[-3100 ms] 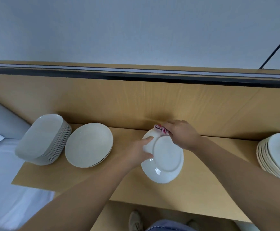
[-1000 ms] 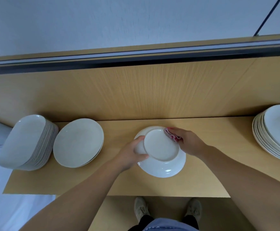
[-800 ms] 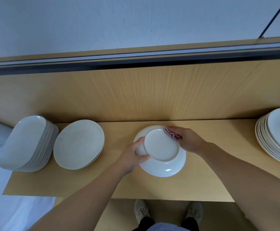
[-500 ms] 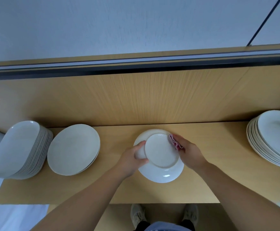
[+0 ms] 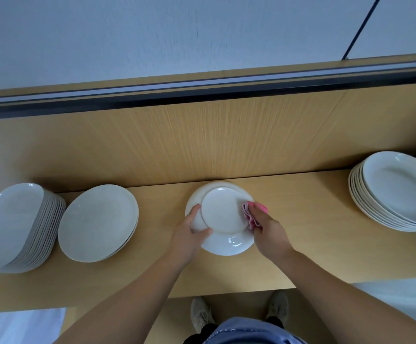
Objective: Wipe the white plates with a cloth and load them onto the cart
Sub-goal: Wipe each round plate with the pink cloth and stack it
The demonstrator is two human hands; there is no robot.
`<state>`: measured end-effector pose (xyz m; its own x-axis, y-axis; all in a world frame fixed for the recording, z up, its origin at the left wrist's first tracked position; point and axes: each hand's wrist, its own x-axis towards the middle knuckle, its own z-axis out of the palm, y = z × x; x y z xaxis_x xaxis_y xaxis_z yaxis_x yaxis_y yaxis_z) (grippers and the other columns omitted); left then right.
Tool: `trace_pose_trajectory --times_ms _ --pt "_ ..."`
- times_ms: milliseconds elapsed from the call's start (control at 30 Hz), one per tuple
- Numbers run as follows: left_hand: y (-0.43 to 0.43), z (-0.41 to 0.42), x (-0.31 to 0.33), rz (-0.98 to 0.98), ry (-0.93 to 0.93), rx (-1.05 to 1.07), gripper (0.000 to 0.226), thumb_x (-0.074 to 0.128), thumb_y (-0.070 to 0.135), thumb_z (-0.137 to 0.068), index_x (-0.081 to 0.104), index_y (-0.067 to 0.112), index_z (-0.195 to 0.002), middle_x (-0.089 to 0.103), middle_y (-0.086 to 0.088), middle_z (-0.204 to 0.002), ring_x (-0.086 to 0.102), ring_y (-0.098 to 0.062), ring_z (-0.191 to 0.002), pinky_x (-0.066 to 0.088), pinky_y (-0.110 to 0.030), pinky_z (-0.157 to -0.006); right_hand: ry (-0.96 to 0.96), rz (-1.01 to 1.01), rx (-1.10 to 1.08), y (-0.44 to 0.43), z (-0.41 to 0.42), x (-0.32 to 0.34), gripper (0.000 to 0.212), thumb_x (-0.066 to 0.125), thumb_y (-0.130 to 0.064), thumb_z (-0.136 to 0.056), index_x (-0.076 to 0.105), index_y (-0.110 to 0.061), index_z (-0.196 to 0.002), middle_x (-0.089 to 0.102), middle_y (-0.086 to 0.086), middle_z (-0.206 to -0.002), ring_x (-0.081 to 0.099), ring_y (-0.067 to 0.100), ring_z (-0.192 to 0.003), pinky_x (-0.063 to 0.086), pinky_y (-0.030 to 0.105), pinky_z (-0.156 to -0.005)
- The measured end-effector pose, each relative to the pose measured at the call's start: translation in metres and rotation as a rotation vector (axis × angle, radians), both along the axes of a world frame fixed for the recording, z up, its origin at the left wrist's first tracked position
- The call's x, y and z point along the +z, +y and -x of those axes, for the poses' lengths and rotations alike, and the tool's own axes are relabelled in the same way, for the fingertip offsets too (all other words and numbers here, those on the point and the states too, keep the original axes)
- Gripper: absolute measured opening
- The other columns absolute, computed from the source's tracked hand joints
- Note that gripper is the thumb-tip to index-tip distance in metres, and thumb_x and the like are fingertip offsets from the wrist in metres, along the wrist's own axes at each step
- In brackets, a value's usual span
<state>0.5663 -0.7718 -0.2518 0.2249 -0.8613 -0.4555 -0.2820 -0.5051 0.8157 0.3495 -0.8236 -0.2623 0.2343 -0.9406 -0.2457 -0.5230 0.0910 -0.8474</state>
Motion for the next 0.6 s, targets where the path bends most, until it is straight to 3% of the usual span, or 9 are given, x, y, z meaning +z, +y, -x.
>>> trace_pose_trajectory --times_ms 100,233,367,500,600 --pt "0.011 0.011 -0.003 -0.014 -0.025 0.008 0.08 0.07 0.029 -0.087 0.022 0.033 -0.151 0.04 0.009 -0.13 0.043 -0.012 -0.115 0.044 -0.026 -0.094 0.014 -0.003 0.013 0.003 0.003 -0.002 0.052 0.044 0.005 -0.095 0.05 -0.024 -0.138 0.052 -0.018 -0.126 0.05 0.0 -0.11 0.027 -0.008 -0.084" --pt "0.018 0.007 -0.004 -0.057 0.036 -0.017 0.078 0.068 0.028 -0.088 0.023 0.036 -0.151 0.042 0.008 -0.139 0.046 -0.013 -0.122 0.045 -0.031 -0.102 0.046 0.046 0.136 -0.017 0.015 -0.003 0.05 0.048 0.008 -0.092 0.057 -0.02 -0.133 0.047 -0.028 -0.126 0.046 -0.01 -0.116 0.025 -0.005 -0.094" --pt "0.011 0.003 0.002 -0.056 0.108 0.031 0.074 0.068 0.025 -0.089 0.028 0.038 -0.149 0.039 0.007 -0.139 0.044 -0.02 -0.126 0.05 -0.041 -0.099 0.037 0.056 0.226 -0.034 0.015 -0.004 0.049 0.046 0.01 -0.093 0.058 -0.015 -0.133 0.048 -0.015 -0.136 0.041 -0.007 -0.126 0.021 -0.002 -0.1" --pt "0.006 0.008 0.003 -0.028 0.082 0.065 0.073 0.07 0.024 -0.086 0.032 0.037 -0.148 0.041 0.009 -0.134 0.043 -0.02 -0.126 0.047 -0.045 -0.103 -0.014 0.018 0.096 -0.017 0.01 -0.003 0.051 0.046 0.006 -0.094 0.056 -0.026 -0.132 0.048 -0.025 -0.127 0.048 -0.007 -0.115 0.025 -0.005 -0.092" --pt "0.006 0.01 0.004 -0.012 0.051 0.068 0.072 0.07 0.025 -0.086 0.034 0.036 -0.147 0.044 0.005 -0.139 0.046 -0.021 -0.124 0.047 -0.044 -0.102 0.019 0.071 -0.019 0.011 0.007 -0.01 0.052 0.049 0.002 -0.094 0.053 -0.027 -0.137 0.053 -0.017 -0.133 0.052 0.004 -0.116 0.03 -0.002 -0.092"
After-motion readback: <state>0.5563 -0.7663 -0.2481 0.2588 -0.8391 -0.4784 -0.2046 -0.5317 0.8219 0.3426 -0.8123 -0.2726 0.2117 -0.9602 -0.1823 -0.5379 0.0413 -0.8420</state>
